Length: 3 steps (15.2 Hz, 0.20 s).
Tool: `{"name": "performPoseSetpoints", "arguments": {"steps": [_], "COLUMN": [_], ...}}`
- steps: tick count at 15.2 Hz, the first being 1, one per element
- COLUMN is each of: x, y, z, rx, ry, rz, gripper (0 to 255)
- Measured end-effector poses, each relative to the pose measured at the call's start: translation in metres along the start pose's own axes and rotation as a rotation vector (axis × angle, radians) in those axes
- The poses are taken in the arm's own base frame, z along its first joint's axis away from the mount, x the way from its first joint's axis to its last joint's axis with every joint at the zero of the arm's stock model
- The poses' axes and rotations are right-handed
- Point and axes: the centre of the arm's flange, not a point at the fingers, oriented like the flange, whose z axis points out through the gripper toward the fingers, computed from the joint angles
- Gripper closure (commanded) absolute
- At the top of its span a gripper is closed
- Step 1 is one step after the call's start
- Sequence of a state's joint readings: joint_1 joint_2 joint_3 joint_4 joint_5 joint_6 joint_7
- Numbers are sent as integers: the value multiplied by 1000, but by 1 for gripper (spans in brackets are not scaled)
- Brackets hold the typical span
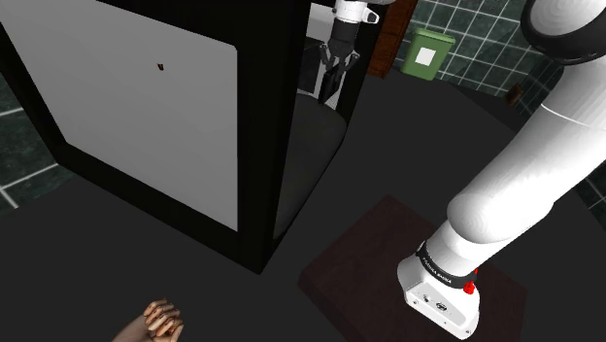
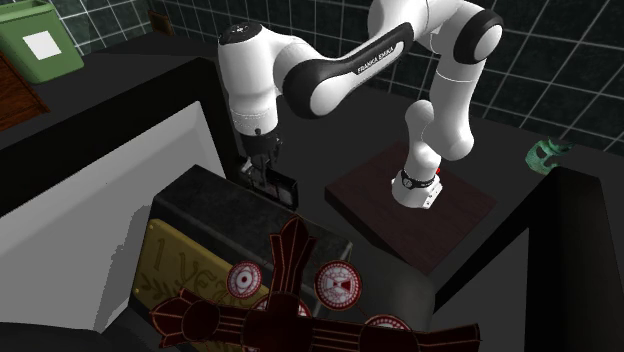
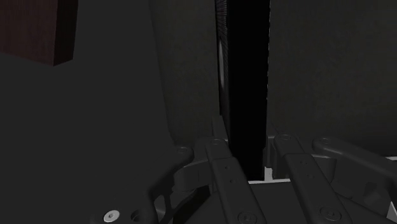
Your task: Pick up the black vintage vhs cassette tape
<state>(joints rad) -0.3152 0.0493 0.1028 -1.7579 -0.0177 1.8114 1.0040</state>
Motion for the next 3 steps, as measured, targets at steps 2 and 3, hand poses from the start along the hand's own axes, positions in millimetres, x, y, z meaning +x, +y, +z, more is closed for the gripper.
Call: {"name": "performPoseSetpoints", "arguments": {"steps": [2, 3], "x": [0, 0], "y": [0, 0], "z": [-11, -14], "rx": [0, 0], "ry": [0, 0], "rz": [0, 0], "gripper": [255, 255]}}
